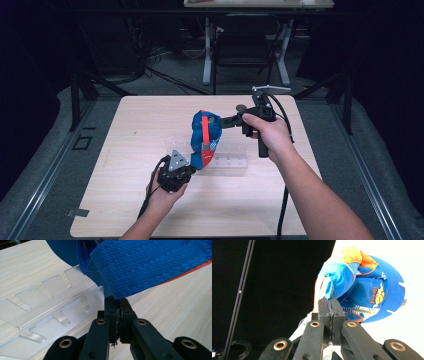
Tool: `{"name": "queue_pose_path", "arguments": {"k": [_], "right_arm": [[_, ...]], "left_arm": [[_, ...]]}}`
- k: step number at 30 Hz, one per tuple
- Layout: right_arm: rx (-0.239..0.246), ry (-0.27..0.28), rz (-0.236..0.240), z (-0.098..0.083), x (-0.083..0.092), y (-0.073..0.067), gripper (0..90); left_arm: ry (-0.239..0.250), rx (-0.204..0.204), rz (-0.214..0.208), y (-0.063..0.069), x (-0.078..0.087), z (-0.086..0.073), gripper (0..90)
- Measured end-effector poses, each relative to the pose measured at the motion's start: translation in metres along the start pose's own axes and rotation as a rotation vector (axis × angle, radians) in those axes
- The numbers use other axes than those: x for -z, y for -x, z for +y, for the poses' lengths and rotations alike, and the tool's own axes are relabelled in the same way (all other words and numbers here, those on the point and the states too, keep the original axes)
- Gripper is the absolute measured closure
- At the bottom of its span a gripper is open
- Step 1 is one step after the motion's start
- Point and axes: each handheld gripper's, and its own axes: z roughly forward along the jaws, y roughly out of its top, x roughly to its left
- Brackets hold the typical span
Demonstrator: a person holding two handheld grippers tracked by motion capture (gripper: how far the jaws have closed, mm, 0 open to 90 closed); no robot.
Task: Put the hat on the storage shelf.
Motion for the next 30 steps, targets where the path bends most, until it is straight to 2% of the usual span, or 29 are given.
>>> {"name": "queue_pose_path", "arguments": {"k": [9,12,18,21,24,30], "right_arm": [[-0.004,-0.001,-0.011,0.0,0.001,0.002,89.4],[-0.001,0.004,-0.019,0.0,0.002,0.002,87.7],[0.009,0.013,-0.069,0.001,0.007,0.005,81.9],[0.004,0.028,-0.083,0.001,0.012,0.007,80.8],[-0.003,0.049,-0.096,0.001,0.018,0.01,80.4],[0.001,0.052,-0.119,-0.001,0.025,0.014,80.4]], "left_arm": [[0.006,0.004,0.009,0.0,0.001,0.0,87.0],[0.014,0.009,0.009,-0.001,0.004,0.0,82.3],[0.025,0.017,0.013,-0.004,0.008,-0.002,76.9],[0.03,0.035,-0.003,-0.006,0.011,-0.004,71.5],[0.034,0.037,0.002,-0.008,0.015,-0.007,68.3],[0.045,0.053,0.006,-0.014,0.024,-0.012,64.4]]}}
